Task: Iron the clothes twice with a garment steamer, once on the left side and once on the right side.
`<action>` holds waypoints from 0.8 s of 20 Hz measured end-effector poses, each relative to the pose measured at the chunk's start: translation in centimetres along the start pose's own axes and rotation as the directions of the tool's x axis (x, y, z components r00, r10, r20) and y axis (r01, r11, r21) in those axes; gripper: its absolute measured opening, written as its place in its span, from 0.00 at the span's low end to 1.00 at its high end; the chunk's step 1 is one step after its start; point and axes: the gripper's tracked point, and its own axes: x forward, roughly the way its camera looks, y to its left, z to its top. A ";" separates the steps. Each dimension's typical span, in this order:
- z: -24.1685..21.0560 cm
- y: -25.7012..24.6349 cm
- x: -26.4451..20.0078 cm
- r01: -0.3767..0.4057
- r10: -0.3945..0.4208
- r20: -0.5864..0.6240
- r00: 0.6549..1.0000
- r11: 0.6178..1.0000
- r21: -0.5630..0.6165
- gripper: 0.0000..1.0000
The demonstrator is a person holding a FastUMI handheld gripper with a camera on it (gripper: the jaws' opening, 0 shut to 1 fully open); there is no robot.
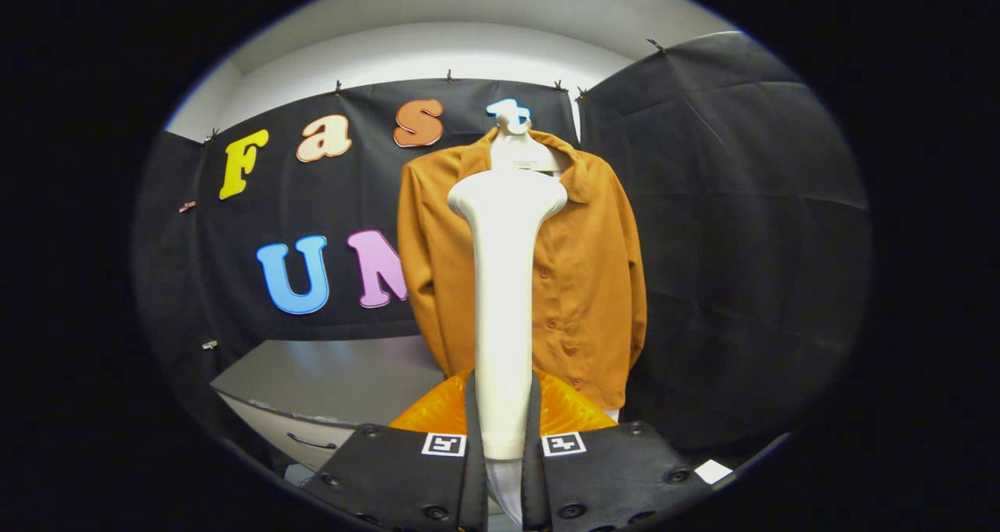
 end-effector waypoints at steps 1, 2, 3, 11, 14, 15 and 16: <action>0.8 1.4 -0.1 -0.021 0.021 0.006 1.000 1.000 -0.003 0.20; 1.4 2.9 -0.2 -0.040 0.040 0.007 0.999 0.999 -0.009 0.20; 1.9 4.2 -0.2 -0.057 0.057 0.002 0.998 0.998 -0.014 0.20; 1.7 13.7 0.4 -0.170 0.172 -0.096 0.980 0.985 0.037 0.21; 1.9 15.4 0.8 -0.180 0.184 -0.080 0.980 0.982 0.047 0.21; 2.2 15.7 0.8 -0.178 0.181 -0.068 0.981 0.983 0.043 0.20; 2.6 16.0 0.8 -0.178 0.181 -0.052 0.982 0.983 0.044 0.20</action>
